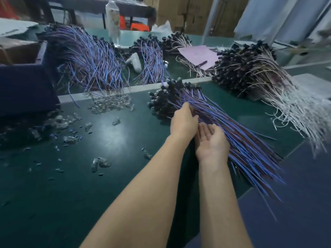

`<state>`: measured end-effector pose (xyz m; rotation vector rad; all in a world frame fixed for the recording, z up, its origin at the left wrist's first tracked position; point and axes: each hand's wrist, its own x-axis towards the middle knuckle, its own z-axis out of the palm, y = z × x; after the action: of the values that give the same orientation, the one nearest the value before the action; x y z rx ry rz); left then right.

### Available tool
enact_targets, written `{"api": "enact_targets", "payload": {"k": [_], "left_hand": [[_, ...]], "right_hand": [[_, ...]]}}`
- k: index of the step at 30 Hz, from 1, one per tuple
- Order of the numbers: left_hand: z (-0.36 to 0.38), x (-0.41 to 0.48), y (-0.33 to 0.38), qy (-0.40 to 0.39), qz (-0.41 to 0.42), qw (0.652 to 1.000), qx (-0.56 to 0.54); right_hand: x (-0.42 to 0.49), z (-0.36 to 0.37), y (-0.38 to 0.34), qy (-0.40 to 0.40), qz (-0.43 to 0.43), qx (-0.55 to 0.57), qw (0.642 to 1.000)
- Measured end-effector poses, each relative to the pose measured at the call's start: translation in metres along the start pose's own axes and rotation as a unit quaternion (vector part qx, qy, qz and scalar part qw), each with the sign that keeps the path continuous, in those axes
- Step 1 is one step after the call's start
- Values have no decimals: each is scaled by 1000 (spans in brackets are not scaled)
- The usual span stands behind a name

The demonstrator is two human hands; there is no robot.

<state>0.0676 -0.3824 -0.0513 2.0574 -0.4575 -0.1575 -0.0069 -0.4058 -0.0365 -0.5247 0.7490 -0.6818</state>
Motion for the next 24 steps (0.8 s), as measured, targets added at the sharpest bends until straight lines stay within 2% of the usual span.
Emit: {"api": "enact_targets", "payload": {"k": [6, 10, 13, 15, 18, 24], "left_hand": [[-37, -10, 9, 68, 6, 994, -90], [-99, -31, 12, 163, 17, 964, -210], [-159, -53, -2, 266, 25, 926, -266], [-199, -71, -18, 350, 15, 890, -293], [-245, -96, -48, 445, -13, 833, -329], [-320, -147, -109, 566, -75, 724, -387]], "right_hand": [[-16, 13, 9, -28, -22, -43, 998], [-46, 45, 30, -131, -26, -74, 988], [-81, 74, 65, -233, -12, -135, 963], [-107, 88, 95, -305, -6, -198, 932], [-143, 100, 142, -399, -23, -310, 863], [-207, 110, 242, -523, -152, -514, 663]]}}
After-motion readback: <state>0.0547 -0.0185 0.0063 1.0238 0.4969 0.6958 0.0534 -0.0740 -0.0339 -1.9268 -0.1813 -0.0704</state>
